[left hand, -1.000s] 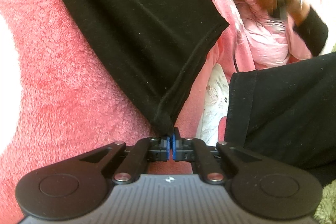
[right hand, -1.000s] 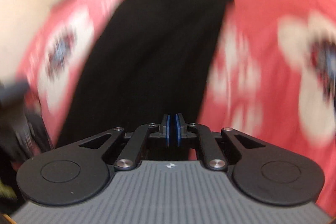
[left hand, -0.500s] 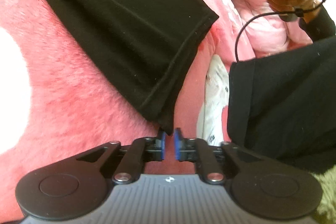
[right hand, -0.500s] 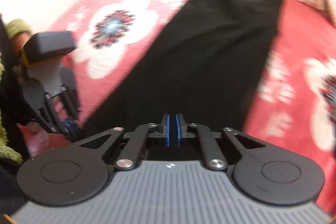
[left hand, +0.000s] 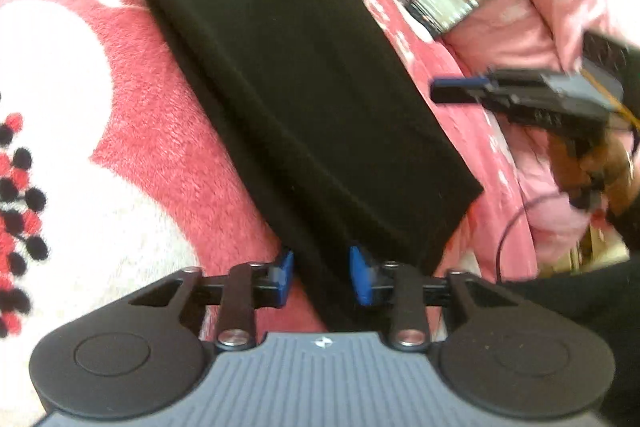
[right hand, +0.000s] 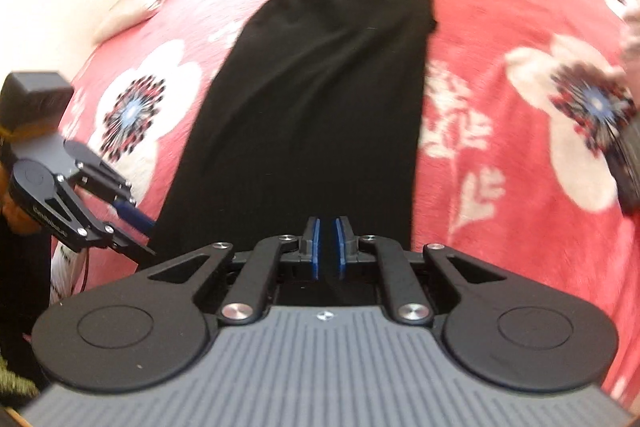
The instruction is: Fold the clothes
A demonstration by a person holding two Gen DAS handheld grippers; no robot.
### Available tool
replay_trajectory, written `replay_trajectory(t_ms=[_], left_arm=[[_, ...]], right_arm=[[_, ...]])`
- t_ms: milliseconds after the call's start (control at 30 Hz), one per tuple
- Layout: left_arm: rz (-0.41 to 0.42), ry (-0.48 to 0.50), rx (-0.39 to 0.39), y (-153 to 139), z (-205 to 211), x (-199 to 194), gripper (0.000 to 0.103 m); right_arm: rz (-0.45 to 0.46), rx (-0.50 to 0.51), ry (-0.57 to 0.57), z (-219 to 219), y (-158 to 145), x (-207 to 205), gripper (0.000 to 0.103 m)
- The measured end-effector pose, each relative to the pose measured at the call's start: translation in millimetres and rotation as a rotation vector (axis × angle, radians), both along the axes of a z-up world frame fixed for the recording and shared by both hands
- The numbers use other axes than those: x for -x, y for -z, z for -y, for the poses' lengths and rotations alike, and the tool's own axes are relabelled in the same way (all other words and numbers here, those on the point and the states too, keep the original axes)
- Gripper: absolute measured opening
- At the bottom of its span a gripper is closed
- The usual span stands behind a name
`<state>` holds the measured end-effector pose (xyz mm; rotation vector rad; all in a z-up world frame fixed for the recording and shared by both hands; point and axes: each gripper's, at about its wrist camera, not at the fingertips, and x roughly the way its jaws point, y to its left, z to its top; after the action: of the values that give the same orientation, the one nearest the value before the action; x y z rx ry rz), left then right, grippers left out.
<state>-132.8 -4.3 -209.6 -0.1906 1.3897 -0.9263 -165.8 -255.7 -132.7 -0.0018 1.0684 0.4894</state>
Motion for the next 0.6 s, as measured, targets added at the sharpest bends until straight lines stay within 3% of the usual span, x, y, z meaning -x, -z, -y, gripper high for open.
replay_trajectory(t_ms=[33,100,400,600], left_arm=[[0.000,-0.015,0.000,1,-8,1,0.007],[-0.001,-0.044,-0.001,4,-25,4,0.004],[-0.046,-0.140,-0.038,16,-83,12,0.002],[-0.041,-0.161,-0.041,20,-74,13,0.002]], right_arm=[[-0.003,-0.005,0.012,3,2,2,0.008],[-0.006,-0.008,0.021,6,5,3,0.008],[-0.013,0.046,0.037,9,17,0,0.008],[0.015,0.010,-0.024,-1,14,-2,0.008]])
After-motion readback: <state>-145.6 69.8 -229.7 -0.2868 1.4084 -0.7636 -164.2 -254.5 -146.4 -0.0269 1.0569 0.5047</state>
